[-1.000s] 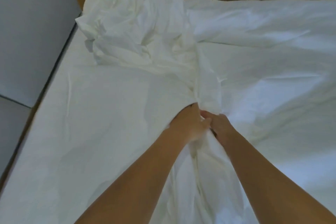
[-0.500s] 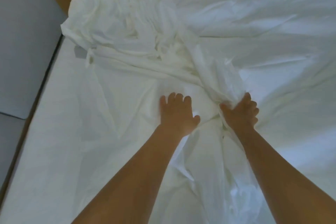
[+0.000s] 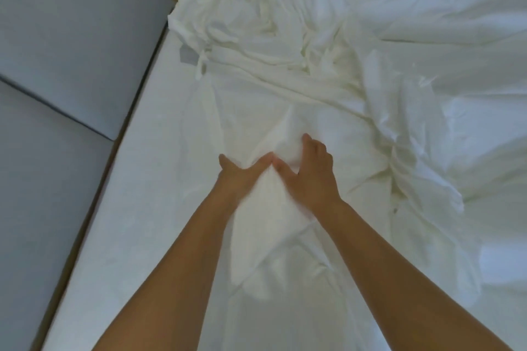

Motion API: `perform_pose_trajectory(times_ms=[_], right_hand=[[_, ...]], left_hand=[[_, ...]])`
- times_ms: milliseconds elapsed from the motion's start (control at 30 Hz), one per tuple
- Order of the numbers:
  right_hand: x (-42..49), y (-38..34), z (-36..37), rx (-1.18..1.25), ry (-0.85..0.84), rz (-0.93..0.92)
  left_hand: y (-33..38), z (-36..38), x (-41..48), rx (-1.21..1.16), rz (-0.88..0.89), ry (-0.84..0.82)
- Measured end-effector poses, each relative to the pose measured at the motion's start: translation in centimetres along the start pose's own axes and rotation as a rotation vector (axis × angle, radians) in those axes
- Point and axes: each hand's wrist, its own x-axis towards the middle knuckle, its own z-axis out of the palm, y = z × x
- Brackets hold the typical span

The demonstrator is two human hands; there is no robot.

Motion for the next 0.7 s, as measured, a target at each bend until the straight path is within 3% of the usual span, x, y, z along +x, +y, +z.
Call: perform_pose_trajectory(times_ms=[67,133,333,467,567,700], right_hand=[[0.1,-0.6,0.9,0.07,0.018,0.075],[0.1,-0.8,1.5,0.068,0.02,0.129],[-0.6,-0.9,0.6,-0.105,-0.024,0.136],[-2.9,-6.6,1.3,0.048,-0.126,-0.126],[-5.3,-11.5,5.7,0.038,-0.197,-0.269],[-8.1,-11.3,11.4,-0.226,-0.4,-0.203]], left_hand=[[-1.0,0.7,0.2,-0.212,-0.077,-0.23],[-1.7,1.6,0.5,-0.32,-0.05,-0.29],[-1.8,2.3,-1.3,-0.255,0.147,-0.27],[-4.6,-4.7,-3.9,-0.541,0.239,-0.237],[-9.3,-11.0,-4.4,-0.65,0.185,-0.152],[-14.8,-10.6,-2.7,-0.567,0.006,-0.082]])
